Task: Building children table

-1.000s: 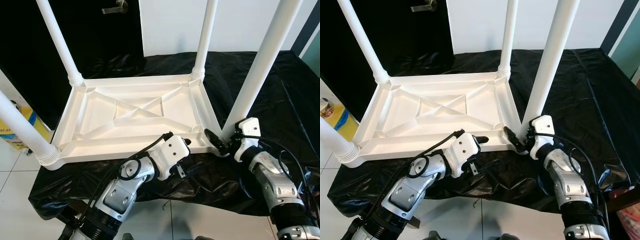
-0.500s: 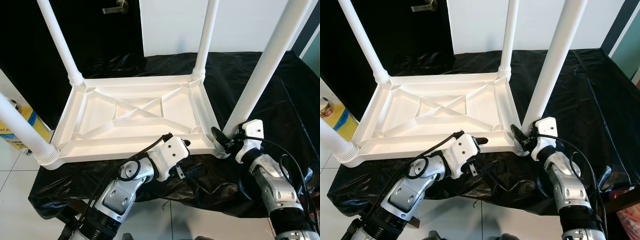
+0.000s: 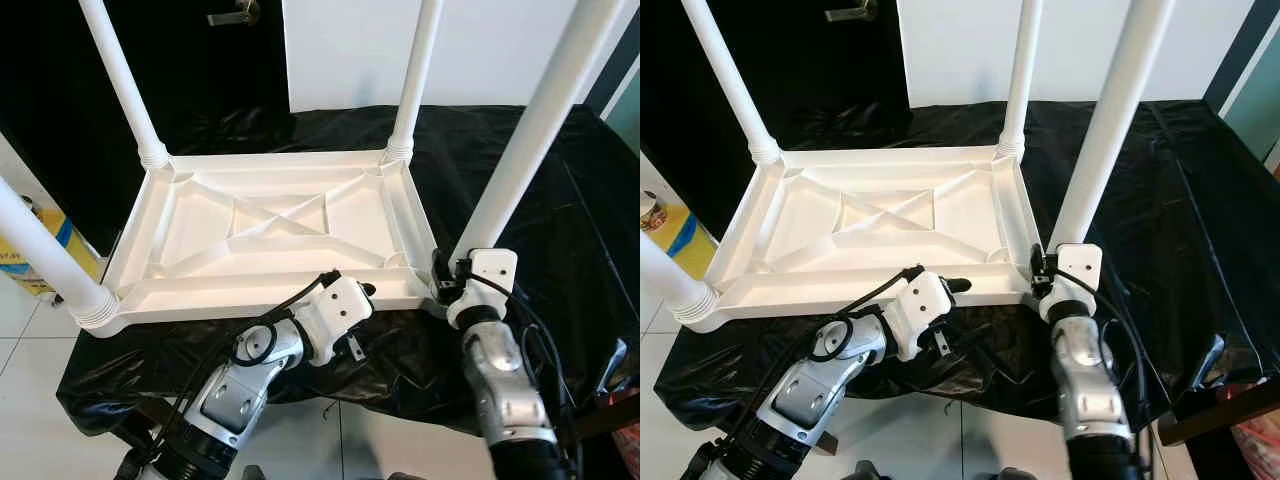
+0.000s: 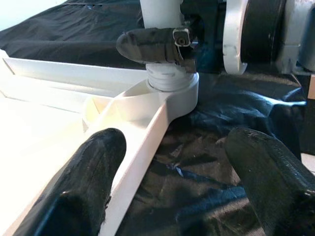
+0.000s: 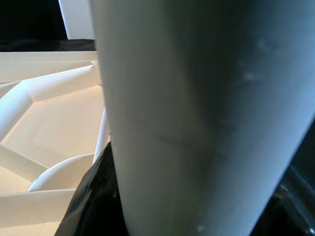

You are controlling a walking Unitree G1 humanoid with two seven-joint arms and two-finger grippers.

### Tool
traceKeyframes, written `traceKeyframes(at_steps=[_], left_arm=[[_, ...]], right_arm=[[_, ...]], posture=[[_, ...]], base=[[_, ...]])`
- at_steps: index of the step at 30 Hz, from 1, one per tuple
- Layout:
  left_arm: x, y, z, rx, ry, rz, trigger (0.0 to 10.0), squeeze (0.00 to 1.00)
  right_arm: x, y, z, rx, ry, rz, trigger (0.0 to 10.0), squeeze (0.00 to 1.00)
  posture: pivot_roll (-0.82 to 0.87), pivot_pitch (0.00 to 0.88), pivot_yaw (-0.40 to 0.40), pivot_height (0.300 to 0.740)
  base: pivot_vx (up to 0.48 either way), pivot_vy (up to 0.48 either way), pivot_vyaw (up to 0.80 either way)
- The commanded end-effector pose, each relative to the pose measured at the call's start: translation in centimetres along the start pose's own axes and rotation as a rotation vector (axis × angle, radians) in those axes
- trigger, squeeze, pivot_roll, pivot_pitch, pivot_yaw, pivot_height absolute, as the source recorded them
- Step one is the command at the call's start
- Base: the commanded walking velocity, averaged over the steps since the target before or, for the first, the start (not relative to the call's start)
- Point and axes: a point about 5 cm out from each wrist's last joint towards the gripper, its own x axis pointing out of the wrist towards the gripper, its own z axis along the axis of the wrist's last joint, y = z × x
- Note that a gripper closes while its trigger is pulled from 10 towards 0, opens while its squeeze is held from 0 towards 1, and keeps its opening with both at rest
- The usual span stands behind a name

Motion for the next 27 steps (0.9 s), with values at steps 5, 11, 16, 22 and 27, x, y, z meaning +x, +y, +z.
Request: traceKeyframes(at_steps=[5, 11, 16, 22, 27], left_arm=[[-0.2, 0.0, 0.1, -0.009, -0.005, 0.022, 10.0, 0.0], [-0.3, 0.0, 0.1, -0.011, -0.004, 0.022, 10.0, 0.0], [-0.2, -0.2, 0.1, -0.011, -0.004, 0.017, 10.0, 0.0], [-0.2, -0.2, 0.2, -0.008, -0.003, 0.012, 10.0, 0.0], [-0.3, -0.2, 0.1, -0.007, 0.0, 0.008, 10.0, 0.0]], right_arm=[[-0.8, 0.5, -1.6, 0.005, 0.077, 0.017, 10.0, 0.0], [-0.8, 0.5, -0.8, 0.002, 0.036, 0.017, 10.0, 1.0], [-0.6, -0.1, 0.2, 0.011, 0.0, 0.054, 10.0, 1.0], [-0.2, -1.1, 1.2, 0.008, -0.036, 0.202, 10.0, 1.0], [0.1, -1.7, 1.6, -0.013, -0.046, 0.289, 10.0, 1.0]], posture=[[0.02, 0.055, -0.023, 0.74], [0.01, 0.054, -0.02, 0.74], [0.02, 0.05, -0.021, 0.74], [0.02, 0.047, -0.019, 0.74], [0.02, 0.045, -0.017, 0.74]], base=[[0.0, 0.0, 0.0], [0.0, 0.0, 0.0], [0.0, 0.0, 0.0], [0.0, 0.0, 0.0], [0.0, 0.0, 0.0]])
